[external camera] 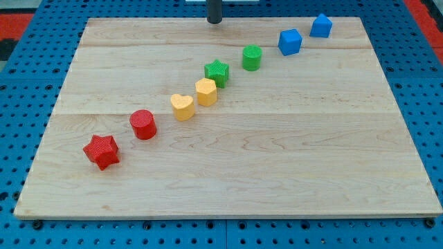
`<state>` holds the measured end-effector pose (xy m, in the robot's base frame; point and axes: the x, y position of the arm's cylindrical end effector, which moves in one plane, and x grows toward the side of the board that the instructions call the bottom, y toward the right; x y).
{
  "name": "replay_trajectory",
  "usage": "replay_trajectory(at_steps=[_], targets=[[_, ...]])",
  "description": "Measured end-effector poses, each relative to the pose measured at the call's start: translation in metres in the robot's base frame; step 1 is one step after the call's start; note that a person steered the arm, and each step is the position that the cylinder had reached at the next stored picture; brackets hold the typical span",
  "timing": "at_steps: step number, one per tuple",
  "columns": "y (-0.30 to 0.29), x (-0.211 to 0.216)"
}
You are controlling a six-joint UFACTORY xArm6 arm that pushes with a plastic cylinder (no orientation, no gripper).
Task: Nudge the green star right a bit
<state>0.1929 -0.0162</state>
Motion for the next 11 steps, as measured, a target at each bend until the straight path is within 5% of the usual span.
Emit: replay_trajectory(at_steps=[5, 8, 11], targets=[[-0.006, 0.002], [-0.052, 0.115], [-0.033, 0.139]])
